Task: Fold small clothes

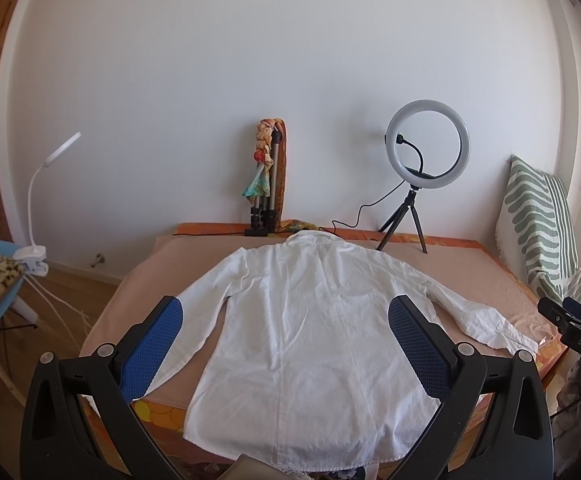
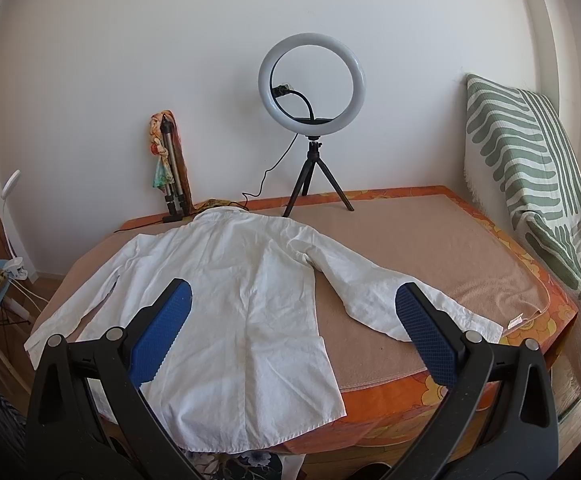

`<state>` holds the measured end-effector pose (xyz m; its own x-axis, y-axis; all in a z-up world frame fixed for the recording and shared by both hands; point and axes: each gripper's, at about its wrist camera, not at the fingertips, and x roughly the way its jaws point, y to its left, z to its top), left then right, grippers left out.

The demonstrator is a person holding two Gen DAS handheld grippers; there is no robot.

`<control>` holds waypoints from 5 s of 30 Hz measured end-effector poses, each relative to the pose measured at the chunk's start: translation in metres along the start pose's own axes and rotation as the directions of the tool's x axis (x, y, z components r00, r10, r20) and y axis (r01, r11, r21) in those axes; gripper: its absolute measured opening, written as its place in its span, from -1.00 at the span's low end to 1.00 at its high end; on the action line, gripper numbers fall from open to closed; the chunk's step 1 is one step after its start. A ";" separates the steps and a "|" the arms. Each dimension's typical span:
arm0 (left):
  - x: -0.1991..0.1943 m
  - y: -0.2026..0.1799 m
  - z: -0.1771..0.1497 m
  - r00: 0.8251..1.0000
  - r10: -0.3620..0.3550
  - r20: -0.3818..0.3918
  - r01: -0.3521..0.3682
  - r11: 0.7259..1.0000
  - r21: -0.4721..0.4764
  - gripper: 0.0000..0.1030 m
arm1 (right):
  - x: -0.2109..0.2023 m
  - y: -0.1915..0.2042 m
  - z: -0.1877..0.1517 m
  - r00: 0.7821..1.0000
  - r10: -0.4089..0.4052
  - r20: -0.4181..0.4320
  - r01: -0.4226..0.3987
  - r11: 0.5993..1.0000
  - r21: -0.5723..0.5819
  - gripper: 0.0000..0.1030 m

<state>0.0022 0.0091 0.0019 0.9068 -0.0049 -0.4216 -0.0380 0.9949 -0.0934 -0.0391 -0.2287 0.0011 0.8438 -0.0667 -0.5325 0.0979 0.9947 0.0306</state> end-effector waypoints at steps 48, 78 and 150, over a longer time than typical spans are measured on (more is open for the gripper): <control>0.019 0.075 -0.014 0.998 0.054 -0.032 -0.055 0.998 -0.037 0.95 | 0.048 0.064 0.031 0.989 0.149 -0.019 -0.151 0.984 -0.094 0.92; 0.107 0.325 -0.152 0.880 -0.148 -0.451 -0.226 0.706 -0.671 -0.12 | 0.158 0.205 0.010 0.898 0.368 -0.241 -0.417 0.886 -0.204 0.29; 0.115 0.124 -0.154 0.728 -0.441 -0.525 0.332 0.896 -0.293 -0.65 | 0.318 0.270 -0.026 0.531 0.231 -0.815 -0.572 0.808 -0.143 0.28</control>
<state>0.0374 0.1166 -0.1967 0.4566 -0.4956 -0.7388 0.1443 0.8607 -0.4882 0.2420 0.0206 -0.1823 0.0404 0.2583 -0.9652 -0.4788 0.8529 0.2082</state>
